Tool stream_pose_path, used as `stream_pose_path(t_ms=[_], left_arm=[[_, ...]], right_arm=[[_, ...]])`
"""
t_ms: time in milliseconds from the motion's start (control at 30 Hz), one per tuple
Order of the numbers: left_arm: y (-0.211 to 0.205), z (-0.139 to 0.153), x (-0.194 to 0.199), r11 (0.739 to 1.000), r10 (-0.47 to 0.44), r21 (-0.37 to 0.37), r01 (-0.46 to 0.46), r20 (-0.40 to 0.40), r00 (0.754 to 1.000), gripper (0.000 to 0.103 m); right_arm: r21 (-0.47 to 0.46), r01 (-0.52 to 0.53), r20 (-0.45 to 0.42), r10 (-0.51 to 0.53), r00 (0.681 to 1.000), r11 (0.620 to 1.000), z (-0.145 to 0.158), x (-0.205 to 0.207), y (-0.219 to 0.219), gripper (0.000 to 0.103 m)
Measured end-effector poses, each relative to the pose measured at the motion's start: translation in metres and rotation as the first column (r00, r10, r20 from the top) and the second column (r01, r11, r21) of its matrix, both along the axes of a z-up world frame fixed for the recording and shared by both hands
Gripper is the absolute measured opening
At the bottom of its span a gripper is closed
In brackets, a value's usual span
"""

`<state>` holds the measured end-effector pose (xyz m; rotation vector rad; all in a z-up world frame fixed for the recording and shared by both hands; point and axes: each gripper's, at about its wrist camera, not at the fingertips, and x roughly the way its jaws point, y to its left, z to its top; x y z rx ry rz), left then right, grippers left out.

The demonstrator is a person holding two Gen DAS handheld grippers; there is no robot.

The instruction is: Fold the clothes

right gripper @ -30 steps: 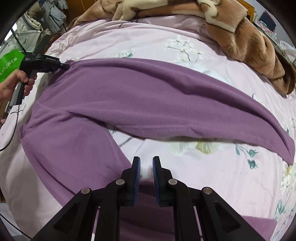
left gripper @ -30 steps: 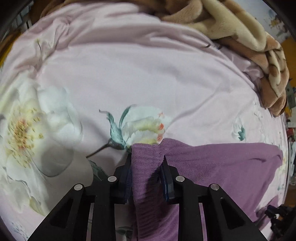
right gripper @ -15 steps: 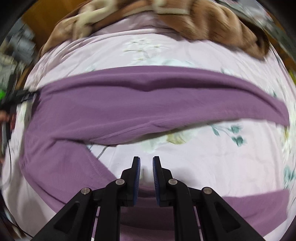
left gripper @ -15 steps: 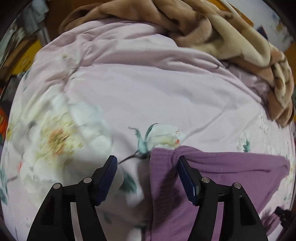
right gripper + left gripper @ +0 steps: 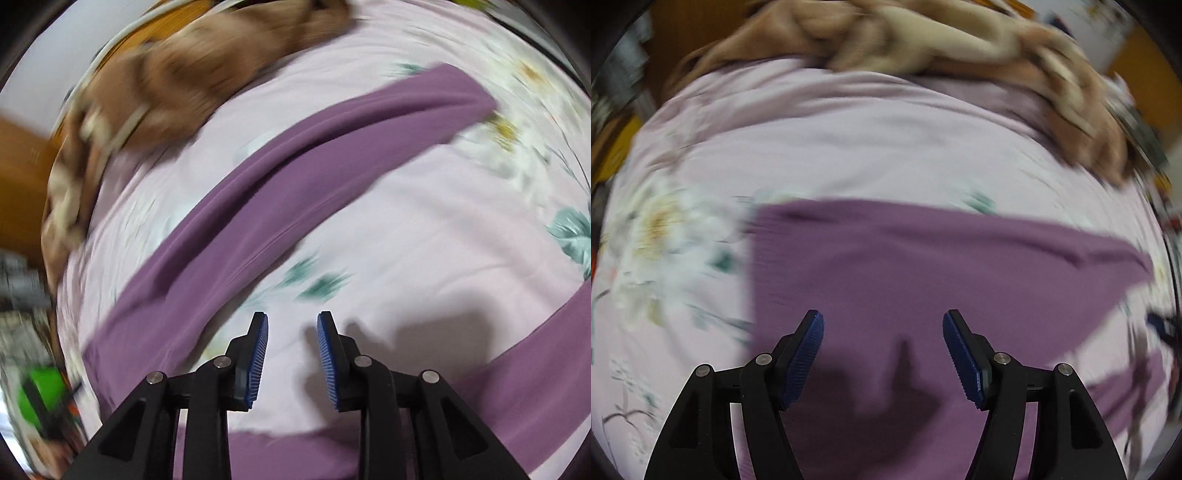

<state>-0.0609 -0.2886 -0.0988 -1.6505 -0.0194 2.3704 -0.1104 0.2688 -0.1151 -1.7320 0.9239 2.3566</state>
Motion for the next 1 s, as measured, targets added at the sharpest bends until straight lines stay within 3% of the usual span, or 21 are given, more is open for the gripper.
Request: stream_pose_path(t_ms=[167, 367, 567, 667, 700, 733, 767, 800, 900, 1000], left_arm=[[0.12, -0.006, 0.038, 0.981, -0.193, -0.003, 0.193, 0.007, 0.981, 0.074], [0.246, -0.024, 0.058, 0.948, -0.314, -0.036, 0.315, 0.035, 0.949, 0.074], [0.331, -0.043, 0.055, 0.917, -0.384, -0.1, 0.387, 0.05, 0.922, 0.074], [0.355, -0.05, 0.051, 0.906, -0.402, -0.121, 0.405, 0.056, 0.914, 0.072], [0.361, -0.052, 0.049, 0.904, -0.406, -0.124, 0.41, 0.06, 0.912, 0.06], [0.368, -0.054, 0.047, 0.901, -0.41, -0.127, 0.415, 0.065, 0.91, 0.042], [0.372, -0.056, 0.044, 0.9, -0.41, -0.126, 0.417, 0.08, 0.909, 0.032], [0.374, -0.056, 0.043, 0.901, -0.408, -0.123, 0.416, 0.089, 0.909, 0.015], [0.373, -0.048, 0.042, 0.899, -0.42, -0.097, 0.428, 0.091, 0.903, 0.007], [0.365, -0.035, 0.045, 0.882, -0.462, -0.057, 0.468, 0.09, 0.882, 0.006]], right_arm=[[-0.074, 0.119, -0.029, -0.122, 0.992, 0.99, -0.01, -0.01, 0.08, 0.03], [-0.165, 0.132, -0.012, -0.135, 0.991, 0.977, -0.031, -0.036, 0.143, 0.034], [-0.295, 0.147, -0.009, -0.157, 0.988, 0.944, -0.055, -0.068, 0.188, 0.035], [-0.361, 0.176, -0.011, -0.193, 0.981, 0.916, -0.068, -0.079, 0.204, 0.035], [-0.372, 0.179, -0.012, -0.198, 0.98, 0.911, -0.07, -0.082, 0.207, 0.035], [-0.376, 0.176, -0.014, -0.196, 0.981, 0.91, -0.07, -0.084, 0.208, 0.029], [-0.381, 0.173, -0.016, -0.194, 0.981, 0.908, -0.07, -0.087, 0.209, 0.006], [-0.375, 0.162, -0.022, -0.183, 0.983, 0.913, -0.068, -0.088, 0.21, 0.004], [-0.357, 0.107, -0.054, -0.135, 0.989, 0.928, -0.048, -0.089, 0.209, 0.004], [-0.343, 0.062, -0.074, -0.093, 0.993, 0.937, -0.035, -0.086, 0.212, 0.004]])
